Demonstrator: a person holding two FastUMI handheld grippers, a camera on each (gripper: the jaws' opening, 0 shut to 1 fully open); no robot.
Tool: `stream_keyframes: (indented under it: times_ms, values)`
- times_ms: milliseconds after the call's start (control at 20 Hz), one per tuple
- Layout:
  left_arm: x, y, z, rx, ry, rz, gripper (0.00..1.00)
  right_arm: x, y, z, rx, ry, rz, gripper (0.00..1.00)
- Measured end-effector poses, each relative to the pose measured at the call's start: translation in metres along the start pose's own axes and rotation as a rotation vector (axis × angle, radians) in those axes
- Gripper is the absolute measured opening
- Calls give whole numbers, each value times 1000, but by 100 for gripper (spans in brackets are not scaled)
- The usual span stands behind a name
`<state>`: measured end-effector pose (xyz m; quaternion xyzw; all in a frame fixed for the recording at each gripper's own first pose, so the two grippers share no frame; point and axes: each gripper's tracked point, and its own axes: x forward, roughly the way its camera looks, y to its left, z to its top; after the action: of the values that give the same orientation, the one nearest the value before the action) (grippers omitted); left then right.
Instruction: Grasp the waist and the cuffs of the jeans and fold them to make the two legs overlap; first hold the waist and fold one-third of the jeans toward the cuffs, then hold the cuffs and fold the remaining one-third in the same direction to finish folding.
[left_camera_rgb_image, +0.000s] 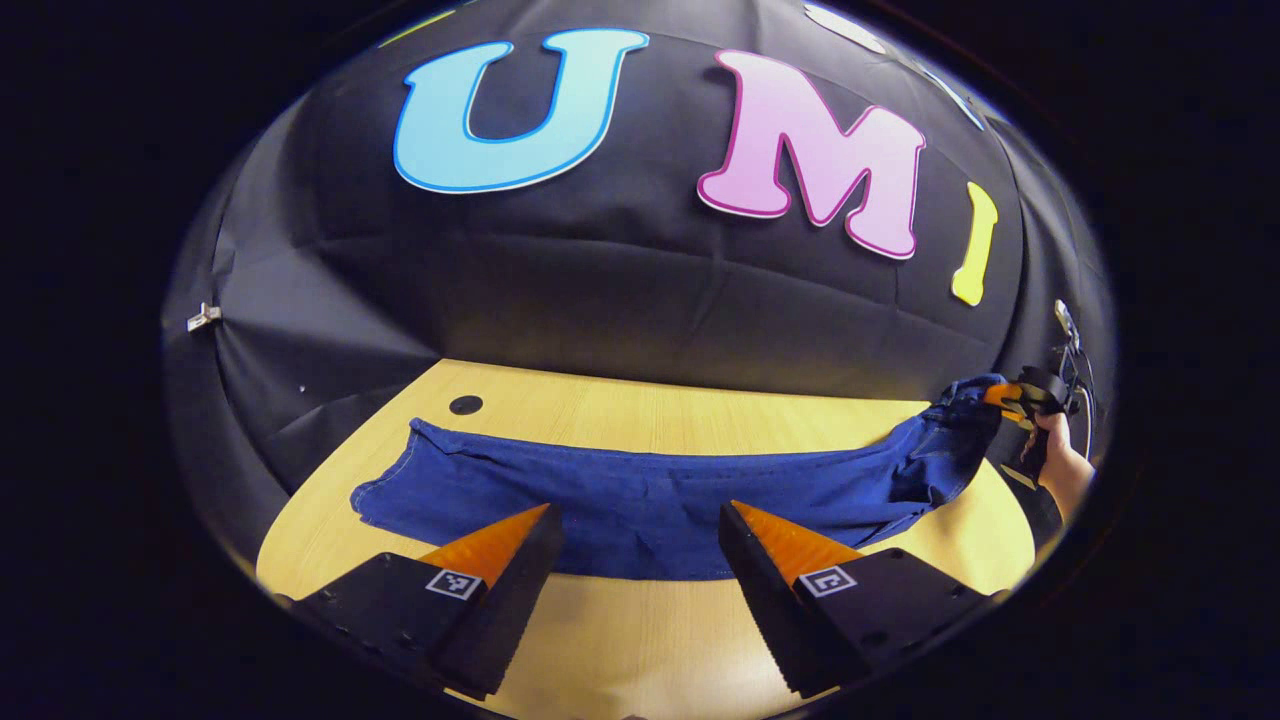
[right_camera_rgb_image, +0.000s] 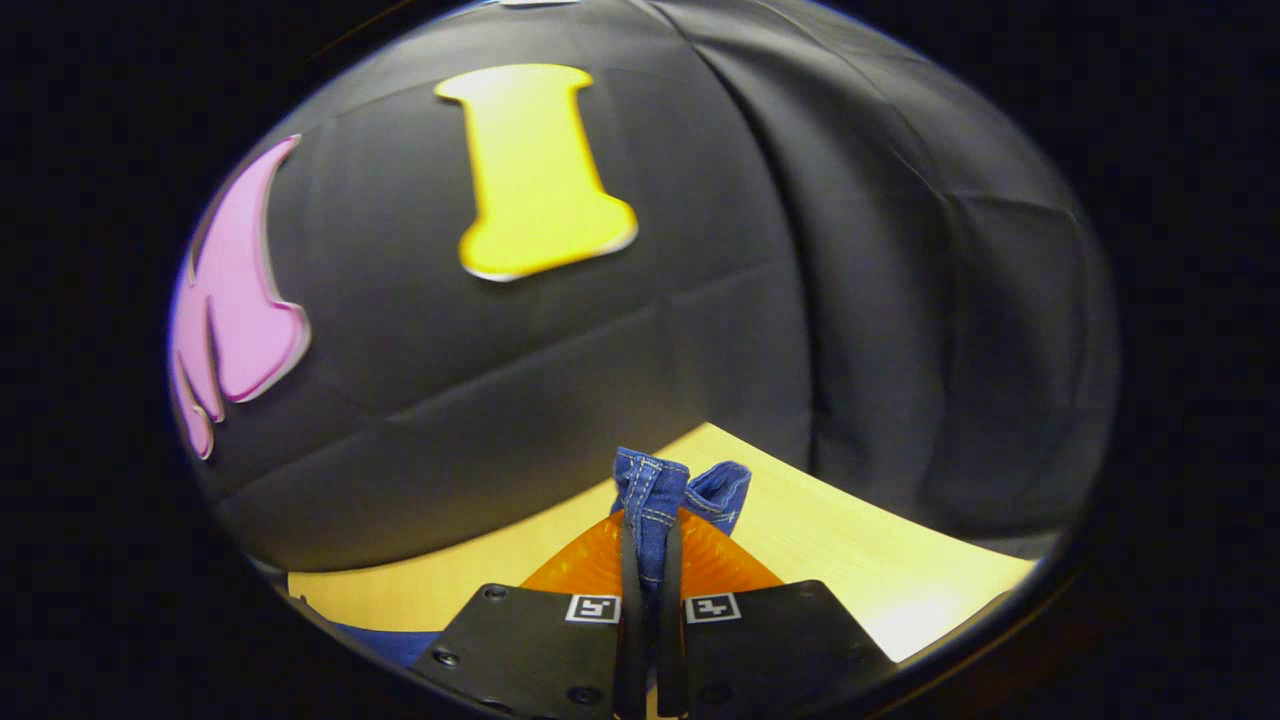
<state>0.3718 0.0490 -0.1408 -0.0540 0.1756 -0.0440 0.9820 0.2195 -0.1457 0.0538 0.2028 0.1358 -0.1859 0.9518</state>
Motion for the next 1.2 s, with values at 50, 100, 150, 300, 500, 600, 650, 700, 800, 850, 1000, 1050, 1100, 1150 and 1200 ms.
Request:
stream_keyframes:
  times_ms: [50,100,150,300,500,600,650,700,800,850,1000,1050,1100,1150,1200]
  values:
    - [-4,4,-1,-3,-5,3,99,-16,8,2,-24,-16,55,8]
    - [-7,5,-1,-9,-5,6,99,-27,8,3,-48,-33,110,8]
    - [-11,8,-2,-19,-9,9,99,-41,12,1,-71,-49,168,8]
    - [-28,23,-12,-56,-16,15,99,-73,16,-5,-159,-89,330,8]
    - [-37,50,-24,-103,-31,51,99,-101,-2,-48,-243,-10,530,8]
    - [-38,73,-25,-141,-54,86,97,-101,-27,-93,-299,82,585,8]
    - [-36,88,-24,-163,-68,108,96,-97,-51,-115,-336,124,592,2]
    - [-34,105,-25,-182,-77,136,96,-93,-70,-130,-364,175,603,8]
    - [-25,150,-28,-210,-89,215,96,-96,-116,-154,-364,302,637,19]
    - [-19,171,-29,-220,-92,253,95,-98,-135,-150,-375,313,657,44]
    - [4,227,-34,-255,-87,330,97,-112,-143,-131,-512,161,676,98]
    - [13,241,-34,-269,-84,340,97,-115,-151,-122,-532,140,690,98]
    - [24,253,-36,-293,-71,349,97,-126,-155,-115,-540,135,701,98]
    - [34,263,-40,-329,-56,353,96,-135,-152,-113,-540,133,705,98]
    - [41,269,-46,-385,-34,349,96,-142,-151,-111,-535,127,705,98]
